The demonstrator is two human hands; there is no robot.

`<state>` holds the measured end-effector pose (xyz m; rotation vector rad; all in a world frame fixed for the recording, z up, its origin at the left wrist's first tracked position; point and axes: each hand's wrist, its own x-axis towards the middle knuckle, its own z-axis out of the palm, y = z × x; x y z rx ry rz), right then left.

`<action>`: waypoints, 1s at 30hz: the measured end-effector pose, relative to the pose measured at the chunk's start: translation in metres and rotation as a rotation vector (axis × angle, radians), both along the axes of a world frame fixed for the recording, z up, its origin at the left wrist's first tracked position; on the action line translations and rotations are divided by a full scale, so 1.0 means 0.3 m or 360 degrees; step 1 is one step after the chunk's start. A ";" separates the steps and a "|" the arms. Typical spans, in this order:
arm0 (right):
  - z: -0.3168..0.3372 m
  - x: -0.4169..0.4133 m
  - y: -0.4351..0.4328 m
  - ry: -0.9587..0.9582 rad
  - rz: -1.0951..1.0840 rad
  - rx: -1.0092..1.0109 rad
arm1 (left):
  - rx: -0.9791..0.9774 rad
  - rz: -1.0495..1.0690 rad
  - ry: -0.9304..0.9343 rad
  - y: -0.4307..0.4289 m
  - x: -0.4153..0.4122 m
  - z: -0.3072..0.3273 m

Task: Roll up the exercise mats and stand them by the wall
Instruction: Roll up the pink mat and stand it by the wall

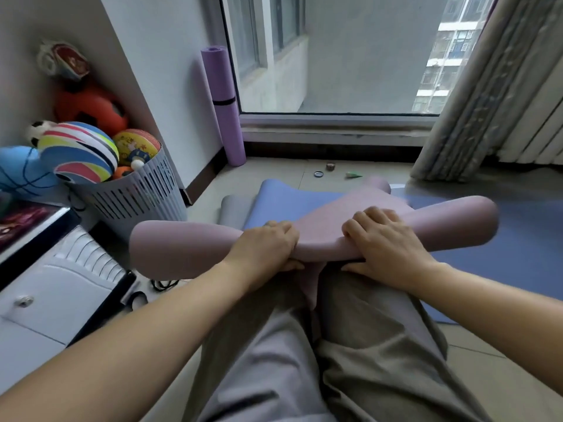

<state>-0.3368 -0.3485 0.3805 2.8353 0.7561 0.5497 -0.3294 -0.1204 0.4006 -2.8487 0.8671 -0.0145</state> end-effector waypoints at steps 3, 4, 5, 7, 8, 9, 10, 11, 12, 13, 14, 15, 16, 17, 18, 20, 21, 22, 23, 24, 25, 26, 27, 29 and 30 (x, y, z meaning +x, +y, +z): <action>-0.040 0.010 -0.017 0.0038 -0.0120 -0.0002 | 0.0037 0.0049 -0.0046 -0.022 -0.019 -0.012; -0.044 0.012 -0.020 0.0092 -0.0120 0.0011 | 0.0078 0.0065 -0.0055 -0.028 -0.028 -0.017; -0.049 0.016 -0.023 0.0132 -0.0101 0.0023 | 0.0092 0.0094 -0.0044 -0.034 -0.039 -0.022; -0.048 0.012 -0.023 0.0276 -0.0108 0.0030 | 0.0036 0.0183 0.0015 -0.037 -0.061 -0.032; -0.040 0.004 -0.019 0.0335 -0.0109 0.0059 | 0.0004 0.0210 0.0030 -0.035 -0.072 -0.032; -0.030 -0.005 -0.016 0.0393 -0.0120 0.0105 | -0.0008 0.0208 0.0015 -0.032 -0.080 -0.031; -0.022 -0.014 -0.020 0.0425 -0.0127 0.0155 | -0.0011 0.0192 -0.0018 -0.029 -0.085 -0.030; -0.016 -0.025 -0.025 0.0453 -0.0128 0.0179 | -0.0018 0.0182 -0.0034 -0.026 -0.090 -0.031; -0.015 -0.035 -0.030 0.0484 -0.0131 0.0169 | -0.0037 0.0182 -0.0019 -0.026 -0.096 -0.033; -0.016 -0.043 -0.031 0.0528 -0.0151 0.0145 | -0.0072 0.0187 0.0022 -0.027 -0.104 -0.036; -0.023 -0.046 -0.031 0.0574 -0.0180 0.0113 | -0.0130 0.0197 0.0089 -0.029 -0.112 -0.043; -0.035 -0.050 -0.029 0.0629 -0.0221 0.0087 | -0.0201 0.0215 0.0194 -0.031 -0.117 -0.058; -0.052 -0.055 -0.026 0.0692 -0.0259 0.0070 | -0.0281 0.0235 0.0326 -0.031 -0.121 -0.076; -0.066 -0.061 -0.023 0.0750 -0.0294 0.0067 | -0.0373 0.0252 0.0459 -0.028 -0.119 -0.092; -0.084 -0.067 -0.020 0.0791 -0.0317 0.0098 | -0.0464 0.0266 0.0582 -0.022 -0.113 -0.109; -0.121 -0.077 -0.024 0.0823 -0.0364 0.0270 | -0.0604 0.0282 0.0748 -0.007 -0.095 -0.138; -0.135 -0.080 -0.026 0.0827 -0.0388 0.0373 | -0.0651 0.0283 0.0798 -0.001 -0.085 -0.149; -0.145 -0.082 -0.027 0.0822 -0.0410 0.0463 | -0.0692 0.0278 0.0829 0.006 -0.077 -0.154; -0.156 -0.082 -0.028 0.0819 -0.0432 0.0531 | -0.0725 0.0267 0.0857 0.010 -0.068 -0.162; -0.169 -0.080 -0.028 0.0814 -0.0457 0.0580 | -0.0747 0.0253 0.0878 0.012 -0.059 -0.167; -0.180 -0.080 -0.029 0.0810 -0.0486 0.0621 | -0.0761 0.0237 0.0890 0.012 -0.051 -0.173; -0.190 -0.081 -0.030 0.0806 -0.0512 0.0673 | -0.0785 0.0218 0.0889 0.011 -0.045 -0.177; -0.200 -0.081 -0.031 0.0805 -0.0539 0.0723 | -0.0813 0.0208 0.0871 0.010 -0.041 -0.181; -0.213 -0.076 -0.036 0.0842 -0.0601 0.0810 | -0.0829 0.0217 0.0767 0.006 -0.034 -0.192; -0.214 -0.068 -0.036 0.0882 -0.0639 0.0837 | -0.0775 0.0222 0.0678 0.005 -0.027 -0.201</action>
